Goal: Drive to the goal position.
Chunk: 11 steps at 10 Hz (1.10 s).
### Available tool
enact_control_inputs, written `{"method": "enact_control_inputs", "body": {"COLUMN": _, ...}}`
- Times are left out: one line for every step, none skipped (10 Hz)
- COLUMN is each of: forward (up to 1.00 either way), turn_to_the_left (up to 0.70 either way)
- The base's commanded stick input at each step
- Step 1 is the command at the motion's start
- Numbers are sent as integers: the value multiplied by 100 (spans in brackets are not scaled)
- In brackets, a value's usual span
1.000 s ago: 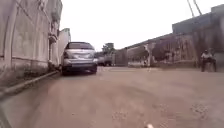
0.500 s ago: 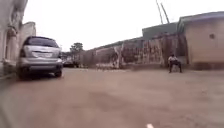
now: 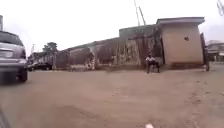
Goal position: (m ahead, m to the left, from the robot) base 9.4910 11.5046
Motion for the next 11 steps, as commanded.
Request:
{"method": "enact_control_inputs", "body": {"forward": 100, "turn_to_the_left": 0}}
{"method": "enact_control_inputs", "body": {"forward": 100, "turn_to_the_left": 0}}
{"method": "enact_control_inputs", "body": {"forward": 100, "turn_to_the_left": 7}}
{"method": "enact_control_inputs", "body": {"forward": 100, "turn_to_the_left": 22}}
{"method": "enact_control_inputs", "body": {"forward": 100, "turn_to_the_left": 32}}
{"method": "enact_control_inputs", "body": {"forward": 100, "turn_to_the_left": 40}}
{"method": "enact_control_inputs", "body": {"forward": 100, "turn_to_the_left": 40}}
{"method": "enact_control_inputs", "body": {"forward": 100, "turn_to_the_left": 33}}
{"method": "enact_control_inputs", "body": {"forward": 100, "turn_to_the_left": 9}}
{"method": "enact_control_inputs", "body": {"forward": 100, "turn_to_the_left": 14}}
{"method": "enact_control_inputs", "body": {"forward": 100, "turn_to_the_left": 37}}
